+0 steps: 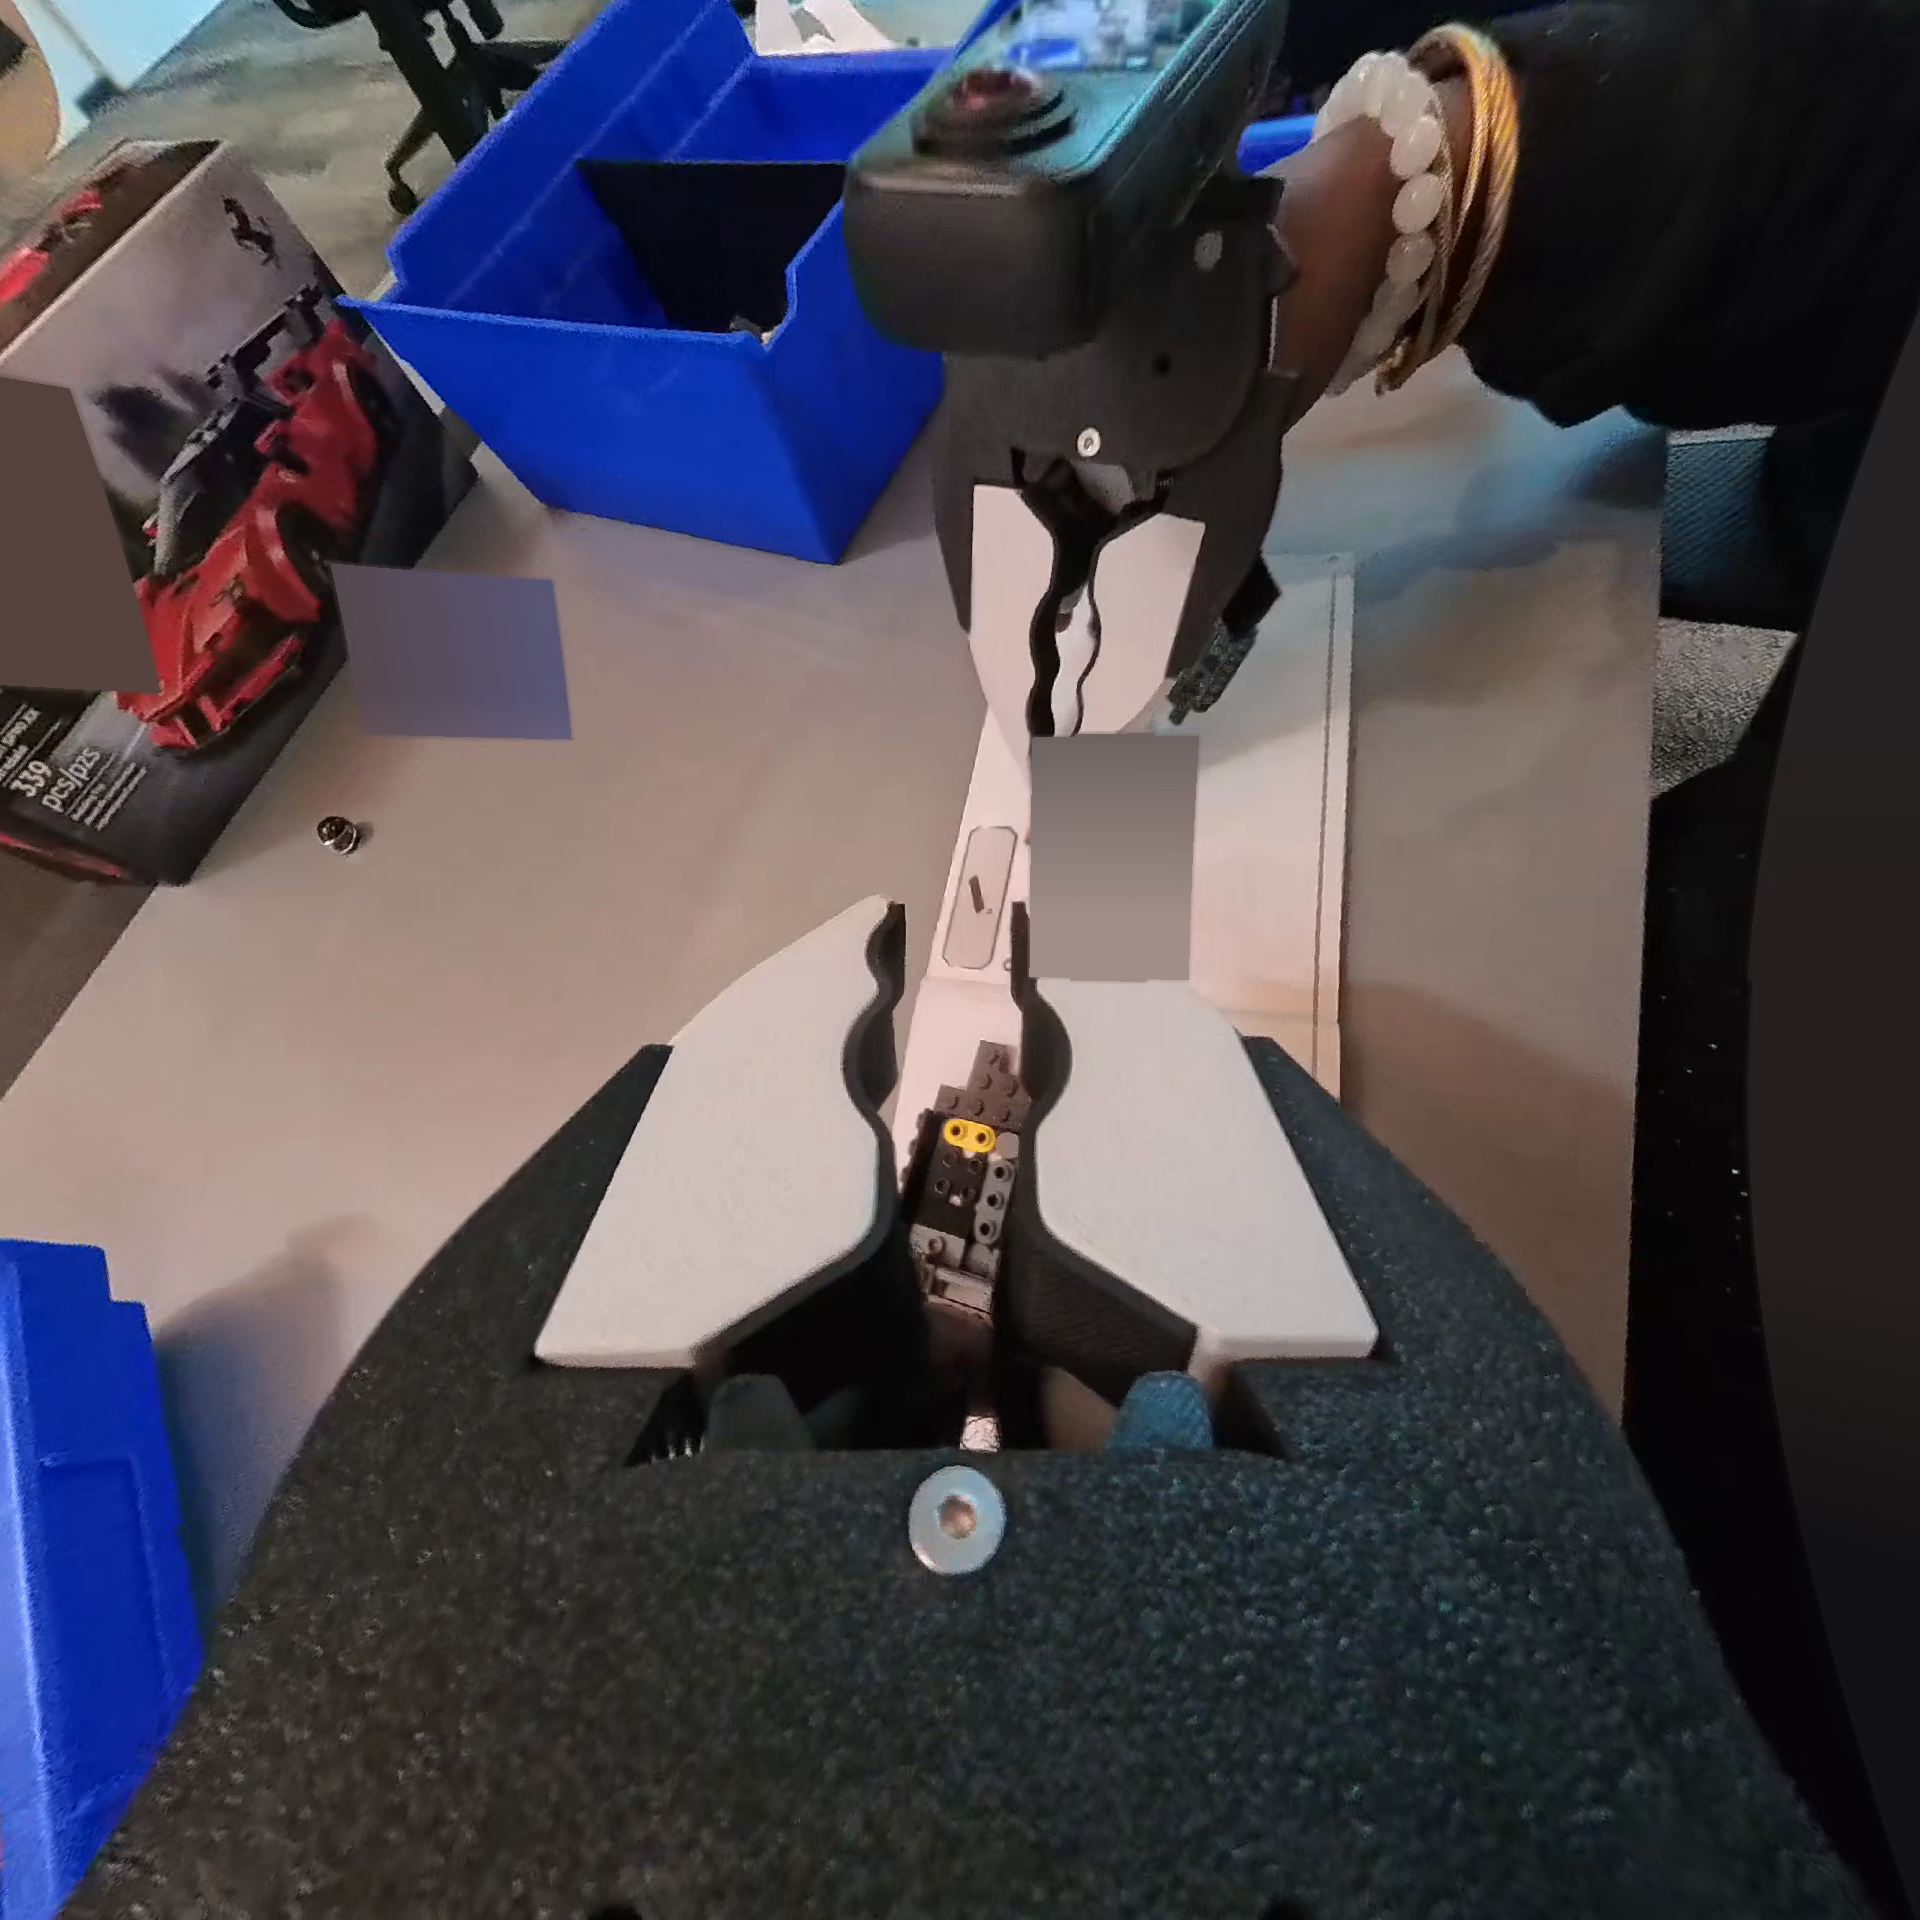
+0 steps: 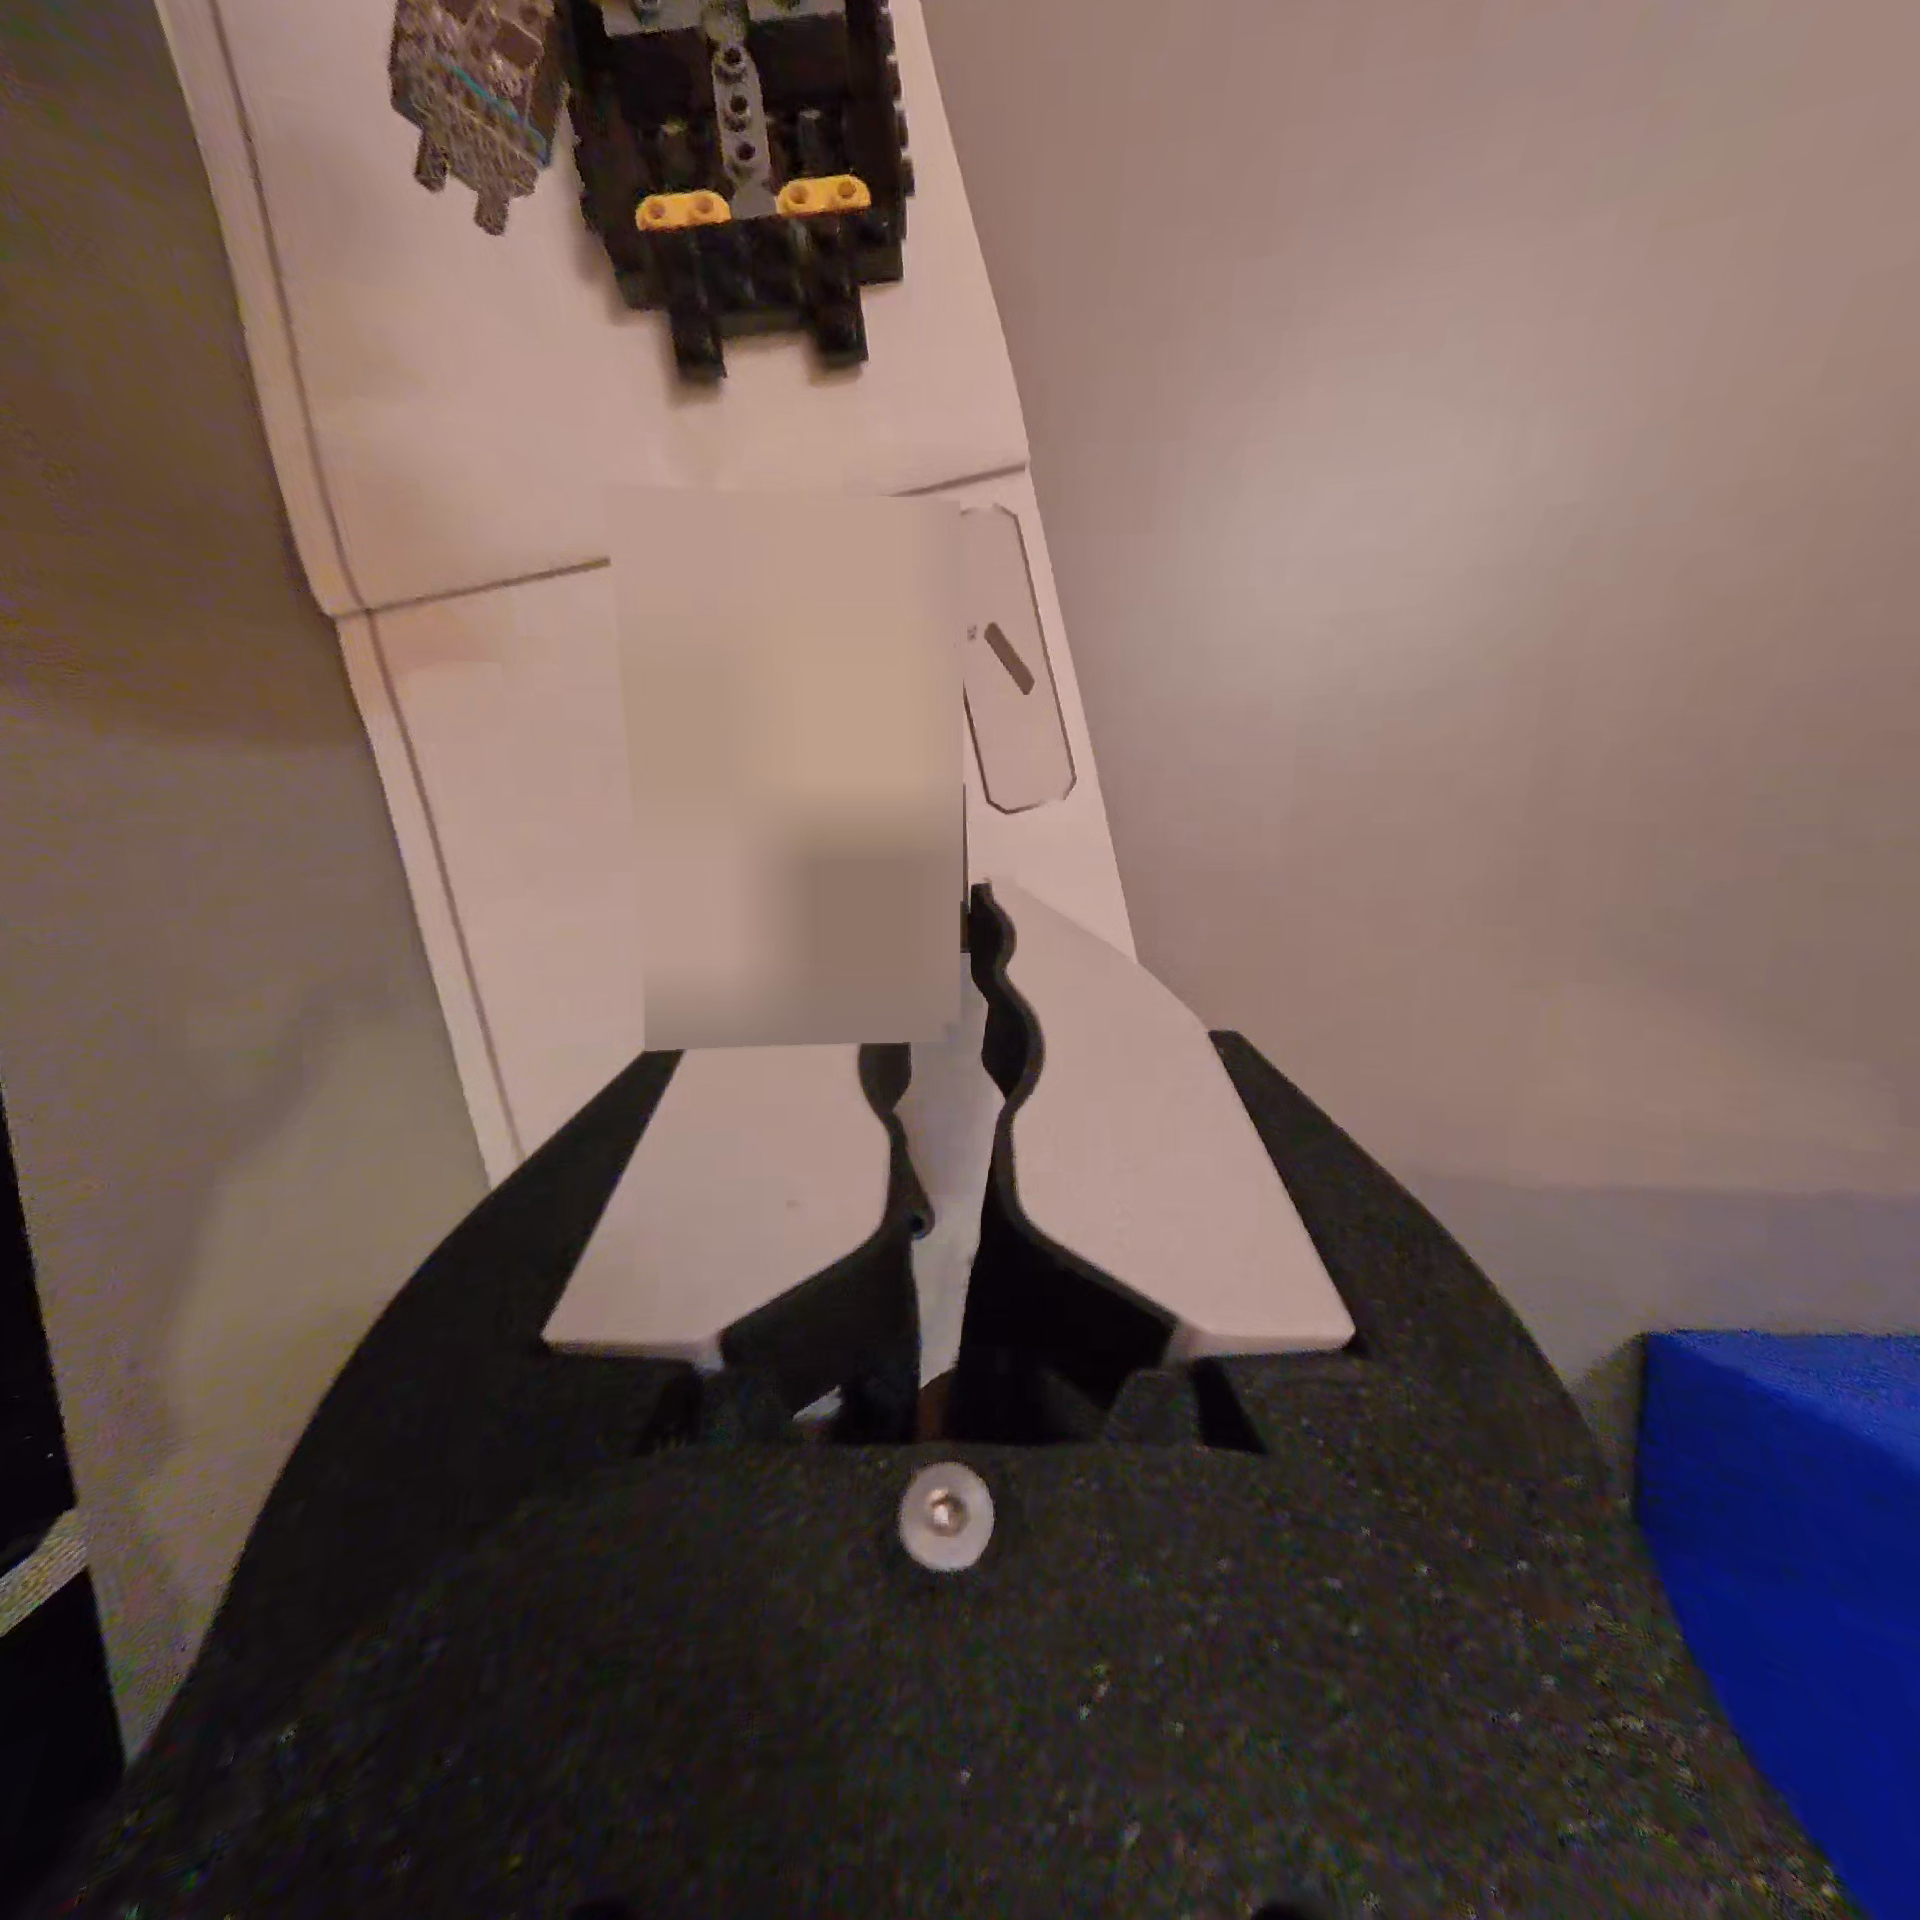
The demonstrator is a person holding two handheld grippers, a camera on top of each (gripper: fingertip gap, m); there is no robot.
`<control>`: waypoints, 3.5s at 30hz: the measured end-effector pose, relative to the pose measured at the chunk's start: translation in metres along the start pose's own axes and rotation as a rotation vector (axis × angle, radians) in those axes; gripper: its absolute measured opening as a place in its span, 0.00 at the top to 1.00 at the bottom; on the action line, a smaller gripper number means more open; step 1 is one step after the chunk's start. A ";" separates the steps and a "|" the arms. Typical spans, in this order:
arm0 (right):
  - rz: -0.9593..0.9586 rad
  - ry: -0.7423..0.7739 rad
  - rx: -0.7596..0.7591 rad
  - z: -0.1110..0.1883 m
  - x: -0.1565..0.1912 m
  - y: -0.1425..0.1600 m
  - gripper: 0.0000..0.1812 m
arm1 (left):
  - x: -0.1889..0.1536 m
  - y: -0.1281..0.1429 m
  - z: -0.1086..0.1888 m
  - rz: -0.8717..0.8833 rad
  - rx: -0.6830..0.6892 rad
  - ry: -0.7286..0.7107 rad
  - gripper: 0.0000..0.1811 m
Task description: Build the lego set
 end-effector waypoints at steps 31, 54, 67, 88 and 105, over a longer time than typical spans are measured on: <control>-0.035 0.333 -0.496 0.125 0.016 -0.066 1.00 | 0.013 -0.030 0.032 0.011 -0.180 -0.230 1.00; -0.179 0.284 -0.712 0.032 0.030 -0.020 0.94 | -0.011 0.007 0.048 0.059 -0.027 -0.144 0.94; -0.128 0.228 -0.823 0.050 0.045 -0.046 0.76 | 0.002 -0.027 0.078 -0.097 -0.056 -0.266 0.94; -0.023 0.234 -0.782 0.036 0.052 -0.036 0.64 | -0.005 0.055 0.031 0.026 -0.151 0.178 0.53; 0.002 0.220 -0.295 0.048 0.042 0.022 0.67 | -0.003 0.077 0.027 -0.047 -0.008 0.262 0.60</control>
Point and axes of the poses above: each gripper's, where its closed fingertips meet, z back along the fingers, y out of its underside, x = y × z across the jaws, the point moved 4 cm from there along z, back along the fingers, and after that the axes turned 12 degrees about -x, right-handed, at the moved point
